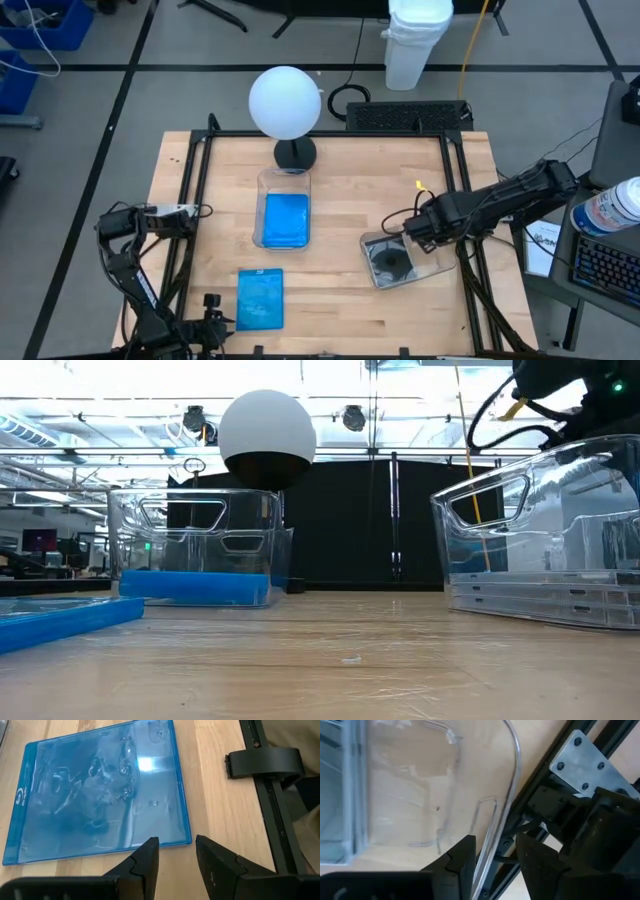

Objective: Pick & place jewel cases by type
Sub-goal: Adjust the right transparent bin

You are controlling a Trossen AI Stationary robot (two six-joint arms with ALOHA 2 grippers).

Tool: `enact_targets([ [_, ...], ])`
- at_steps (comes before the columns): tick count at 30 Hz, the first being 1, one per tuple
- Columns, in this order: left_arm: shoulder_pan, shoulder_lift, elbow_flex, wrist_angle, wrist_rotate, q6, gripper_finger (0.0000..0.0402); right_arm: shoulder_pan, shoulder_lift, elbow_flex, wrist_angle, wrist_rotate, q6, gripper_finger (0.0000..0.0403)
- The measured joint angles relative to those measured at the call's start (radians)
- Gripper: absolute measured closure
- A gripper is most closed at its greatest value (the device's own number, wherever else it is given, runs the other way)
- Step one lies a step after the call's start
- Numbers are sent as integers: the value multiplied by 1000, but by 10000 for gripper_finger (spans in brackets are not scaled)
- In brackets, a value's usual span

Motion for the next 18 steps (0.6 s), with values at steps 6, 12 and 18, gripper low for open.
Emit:
enact_targets([
  [6, 0, 0, 0, 0, 0, 0, 268, 0, 0, -46, 39, -29, -14, 273],
  [12, 0, 0, 0, 0, 0, 0, 268, 0, 0, -103, 104, -77, -94, 278],
  [18, 0, 0, 0, -1, 0, 5, 268, -14, -1, -133, 130, -69, -175, 338],
])
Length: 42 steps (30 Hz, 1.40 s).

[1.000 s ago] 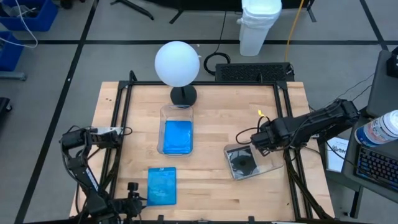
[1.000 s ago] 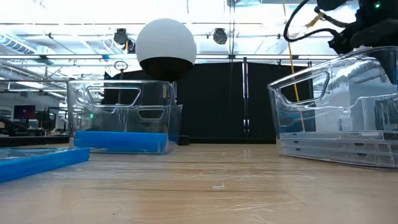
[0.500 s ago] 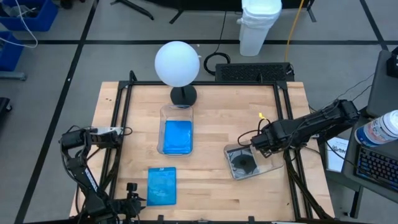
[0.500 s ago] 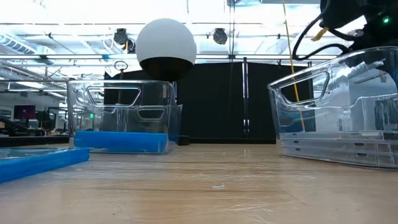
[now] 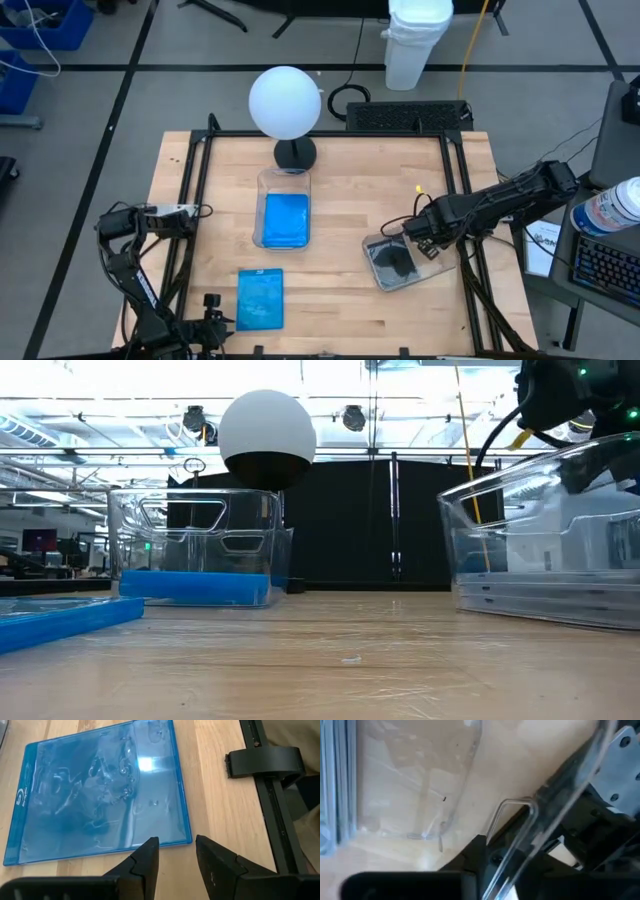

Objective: Pick & place jewel cases by type
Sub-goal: Adjust the right transparent bin

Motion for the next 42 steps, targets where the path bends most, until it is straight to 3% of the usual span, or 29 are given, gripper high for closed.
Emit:
enact_targets([
  [5, 2, 0, 0, -1, 0, 3, 268, -45, -1, 0, 10, 55, -79, 396],
  [22, 3, 0, 0, -2, -10, 38, 268, -273, -1, 0, 244, 160, -390, 402],
  [35, 50, 0, 0, -4, -7, 122, 268, -464, 8, 80, 517, 227, -831, 402],
  [42, 82, 0, 0, -4, 0, 139, 268, -611, 88, 118, 534, 207, -1078, 402],
])
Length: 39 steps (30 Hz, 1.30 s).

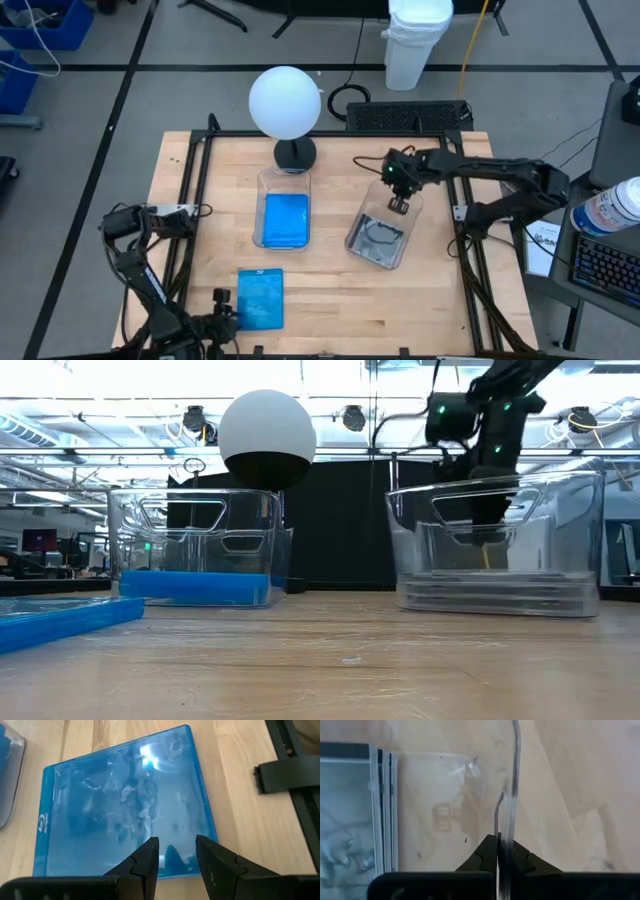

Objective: Pick & place jewel cases by type
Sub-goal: Adjust the right transparent bin

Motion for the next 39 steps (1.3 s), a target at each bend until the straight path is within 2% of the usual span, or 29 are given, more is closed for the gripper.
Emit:
enact_targets([
  [5, 16, 0, 0, -6, 0, 9, 268, -56, 81, 25, 19, -7, -192, 402],
  [13, 45, 0, 0, -7, 0, 54, 268, -77, 164, 92, 116, -27, -437, 403],
  [24, 58, 0, 0, -6, 1, 36, 268, -164, 178, 147, 139, -33, -533, 403],
  [27, 58, 0, 0, -6, 1, 16, 268, -184, 178, 147, 142, -77, -534, 403],
  [31, 58, 0, 0, -6, 2, -6, 268, -187, 178, 145, 158, -109, -536, 403],
  [39, 58, 0, 0, -1, 3, -56, 268, -187, 177, 105, 206, -109, -524, 403],
])
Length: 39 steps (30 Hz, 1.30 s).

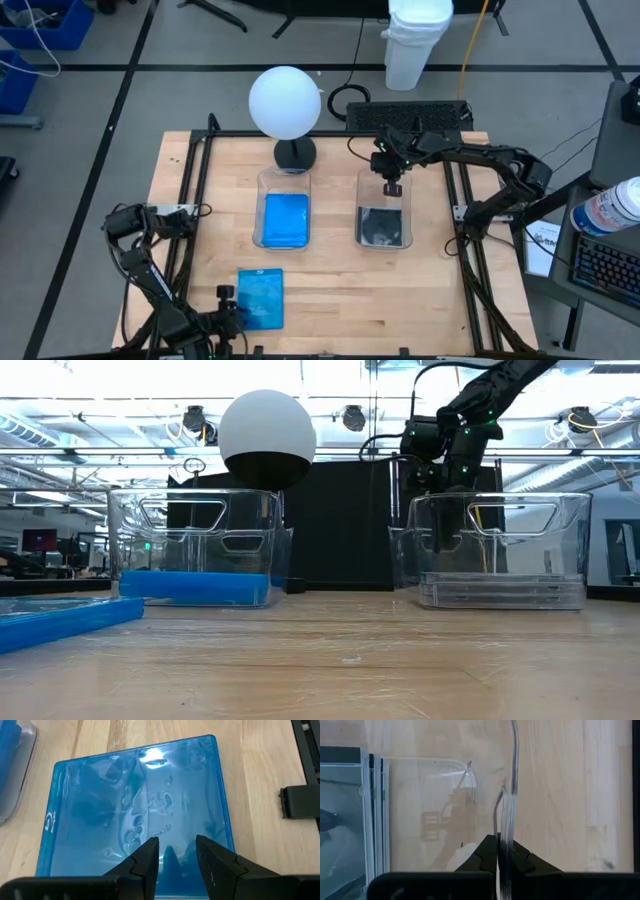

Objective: Pick & place jewel cases by type
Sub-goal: Adjust the right transparent bin, then put the blue CD case into the left transparent bin

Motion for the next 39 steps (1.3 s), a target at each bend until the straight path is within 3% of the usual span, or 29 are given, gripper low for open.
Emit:
enact_targets([
  [4, 0, 0, 0, 12, 0, -8, 268, 0, 0, -7, 29, 1, 2, 386],
  [11, 0, 0, 0, 23, 0, -13, 268, 0, -2, -7, 69, 10, 34, 312],
  [17, 0, 0, 0, 23, 0, -25, 268, 1, -21, -6, 64, 6, 59, 272],
  [27, 0, 0, 0, 29, 23, -37, 268, 71, -286, 36, 79, 53, 145, 248],
  [33, 0, 0, 0, 33, 15, -61, 268, 262, -488, 47, 181, 9, 347, 264],
  [39, 0, 0, 0, 31, 50, -102, 268, 623, -505, 32, 188, 205, 412, 344],
])
